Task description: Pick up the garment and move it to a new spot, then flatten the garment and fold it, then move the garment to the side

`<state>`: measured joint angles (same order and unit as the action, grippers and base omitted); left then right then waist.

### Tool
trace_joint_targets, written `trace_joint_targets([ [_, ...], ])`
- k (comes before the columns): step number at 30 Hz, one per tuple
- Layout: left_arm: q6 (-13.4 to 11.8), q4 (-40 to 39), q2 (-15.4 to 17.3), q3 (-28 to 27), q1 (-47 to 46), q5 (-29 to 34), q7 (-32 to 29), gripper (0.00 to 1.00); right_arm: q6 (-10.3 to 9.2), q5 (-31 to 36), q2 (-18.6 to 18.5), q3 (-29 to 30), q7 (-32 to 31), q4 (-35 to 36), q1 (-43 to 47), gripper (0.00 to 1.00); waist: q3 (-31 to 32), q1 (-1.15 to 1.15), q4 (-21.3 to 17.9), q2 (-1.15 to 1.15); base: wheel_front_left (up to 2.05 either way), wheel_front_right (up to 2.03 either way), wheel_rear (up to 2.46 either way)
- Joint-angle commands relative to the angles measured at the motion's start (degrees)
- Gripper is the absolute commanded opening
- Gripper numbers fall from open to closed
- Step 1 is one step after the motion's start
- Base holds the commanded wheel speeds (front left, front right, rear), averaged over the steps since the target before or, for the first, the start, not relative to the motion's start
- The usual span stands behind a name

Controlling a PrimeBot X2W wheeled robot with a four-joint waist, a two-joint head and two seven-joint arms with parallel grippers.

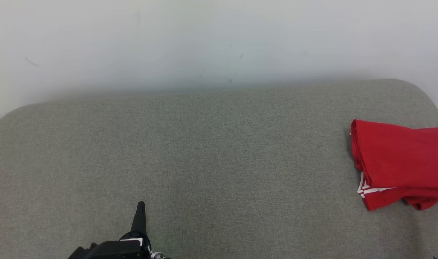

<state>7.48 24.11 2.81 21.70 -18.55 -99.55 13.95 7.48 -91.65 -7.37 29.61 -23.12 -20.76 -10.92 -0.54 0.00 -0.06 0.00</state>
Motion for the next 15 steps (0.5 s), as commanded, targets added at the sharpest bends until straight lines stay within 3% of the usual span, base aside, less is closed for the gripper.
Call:
trace_joint_targets([
  [1,0.2,0.2,0.0,0.1,-0.2,-0.2,0.2,0.00,0.02,0.4,0.2,0.1,-0.1,0.0,-0.1,0.00,0.0,0.00,0.0,0.00,0.00,0.00,0.00],
  [15,0.2,0.2,0.0,0.1,-0.2,-0.2,0.2,0.00,0.02,0.7,0.4,0.4,-0.4,0.0,-0.2,0.00,0.0,0.00,0.0,0.00,0.00,0.00,0.00],
])
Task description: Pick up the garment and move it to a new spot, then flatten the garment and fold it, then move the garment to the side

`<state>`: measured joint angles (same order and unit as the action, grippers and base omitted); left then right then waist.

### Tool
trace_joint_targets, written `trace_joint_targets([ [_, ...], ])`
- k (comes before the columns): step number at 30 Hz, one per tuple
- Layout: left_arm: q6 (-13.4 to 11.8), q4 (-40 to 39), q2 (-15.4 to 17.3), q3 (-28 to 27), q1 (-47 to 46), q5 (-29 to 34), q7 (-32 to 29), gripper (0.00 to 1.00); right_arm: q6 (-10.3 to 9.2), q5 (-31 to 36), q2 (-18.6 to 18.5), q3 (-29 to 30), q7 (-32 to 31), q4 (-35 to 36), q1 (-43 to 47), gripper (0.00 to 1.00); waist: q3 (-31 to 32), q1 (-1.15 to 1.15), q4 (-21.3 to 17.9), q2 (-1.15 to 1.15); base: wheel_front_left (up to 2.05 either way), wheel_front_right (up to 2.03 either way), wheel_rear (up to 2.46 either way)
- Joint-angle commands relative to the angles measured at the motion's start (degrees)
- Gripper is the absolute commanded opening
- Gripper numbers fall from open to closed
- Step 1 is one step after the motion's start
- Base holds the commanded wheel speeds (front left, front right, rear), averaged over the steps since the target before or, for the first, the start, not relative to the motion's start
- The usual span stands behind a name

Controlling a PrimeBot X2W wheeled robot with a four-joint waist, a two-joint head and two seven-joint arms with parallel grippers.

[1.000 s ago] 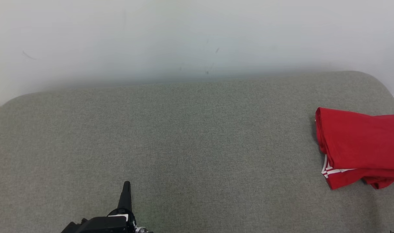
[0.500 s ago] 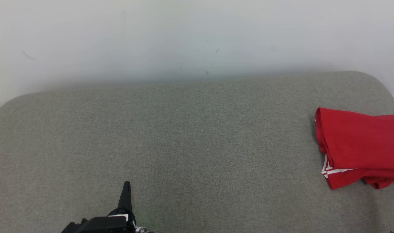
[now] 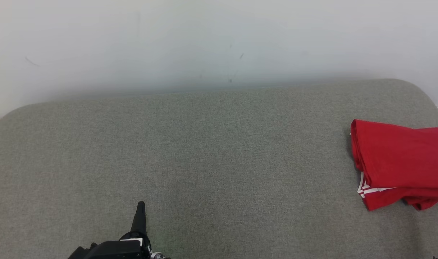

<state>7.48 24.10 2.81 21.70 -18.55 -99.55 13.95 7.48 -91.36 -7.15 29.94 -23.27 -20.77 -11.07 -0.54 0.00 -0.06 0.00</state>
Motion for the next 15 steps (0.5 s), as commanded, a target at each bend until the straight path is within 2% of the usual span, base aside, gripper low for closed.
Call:
trace_joint_targets([
  [1,0.2,0.2,0.0,0.1,-0.2,-0.2,0.2,0.00,0.02,0.4,0.2,0.1,-0.3,0.0,-0.1,0.00,0.0,0.00,0.0,0.00,0.00,0.00,0.00],
  [15,0.2,0.2,0.0,0.1,-0.2,-0.2,0.2,0.00,0.02,0.8,0.4,0.4,-0.4,0.0,-0.2,0.00,0.0,0.00,0.0,0.00,0.00,0.00,0.00],
])
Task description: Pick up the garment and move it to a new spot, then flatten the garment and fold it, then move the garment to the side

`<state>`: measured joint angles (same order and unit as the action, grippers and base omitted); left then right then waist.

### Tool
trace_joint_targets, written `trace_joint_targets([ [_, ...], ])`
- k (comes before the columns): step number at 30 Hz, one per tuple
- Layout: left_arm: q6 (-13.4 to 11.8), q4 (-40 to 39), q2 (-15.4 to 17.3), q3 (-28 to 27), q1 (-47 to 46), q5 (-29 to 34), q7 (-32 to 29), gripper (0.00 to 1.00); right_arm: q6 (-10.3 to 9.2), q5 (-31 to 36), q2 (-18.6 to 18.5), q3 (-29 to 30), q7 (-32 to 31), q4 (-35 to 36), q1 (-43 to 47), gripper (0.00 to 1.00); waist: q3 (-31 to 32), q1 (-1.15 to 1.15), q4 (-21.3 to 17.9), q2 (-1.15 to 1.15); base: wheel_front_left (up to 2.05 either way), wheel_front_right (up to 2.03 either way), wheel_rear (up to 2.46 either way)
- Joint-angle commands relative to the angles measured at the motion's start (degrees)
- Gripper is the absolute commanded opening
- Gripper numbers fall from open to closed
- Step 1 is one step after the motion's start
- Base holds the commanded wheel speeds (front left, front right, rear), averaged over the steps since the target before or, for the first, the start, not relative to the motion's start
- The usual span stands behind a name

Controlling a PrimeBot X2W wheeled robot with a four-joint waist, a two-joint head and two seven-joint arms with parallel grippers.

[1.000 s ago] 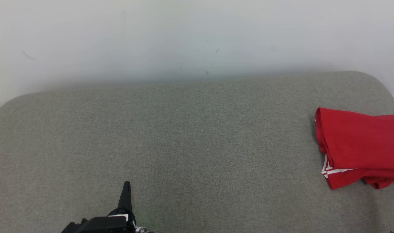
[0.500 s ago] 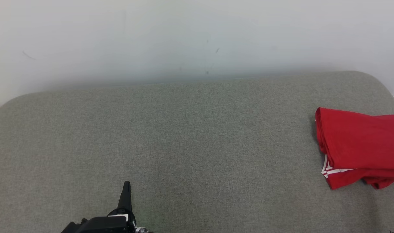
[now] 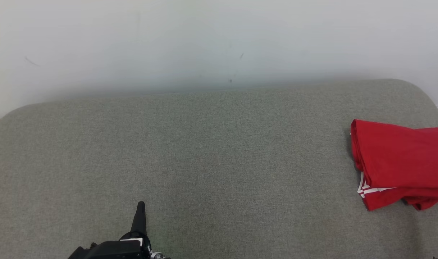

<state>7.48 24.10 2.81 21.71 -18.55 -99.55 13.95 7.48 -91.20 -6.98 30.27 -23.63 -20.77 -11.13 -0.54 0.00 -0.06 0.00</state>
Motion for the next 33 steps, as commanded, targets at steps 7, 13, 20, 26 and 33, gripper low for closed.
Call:
trace_joint_targets([
  [7,0.2,0.2,0.0,0.0,-0.2,-0.2,0.2,0.00,0.02,0.7,0.3,0.2,-0.2,0.0,-0.2,0.00,0.0,0.00,0.0,0.00,0.00,0.00,0.00],
  [13,0.2,0.2,0.0,0.0,-0.2,-0.2,0.2,0.00,0.02,0.6,0.3,0.3,-0.3,0.0,-0.2,0.00,0.0,0.00,0.0,0.00,0.00,0.00,0.00],
  [20,0.2,0.2,0.0,0.0,-0.2,-0.2,0.2,0.00,0.02,0.8,0.4,0.4,-0.4,0.0,-0.3,0.00,0.0,0.00,0.0,0.00,0.00,0.00,0.00],
  [26,0.2,0.2,0.0,0.0,-0.2,-0.2,0.2,0.00,0.02,0.8,0.4,0.5,-0.5,0.0,-0.3,0.00,0.0,0.00,0.0,0.00,0.00,0.00,0.00],
  [33,0.2,0.2,0.0,0.0,-0.2,-0.2,0.2,0.00,0.02,0.9,0.5,0.5,-0.5,0.0,-0.3,0.00,0.0,0.00,0.0,0.00,0.00,0.00,0.00],
])
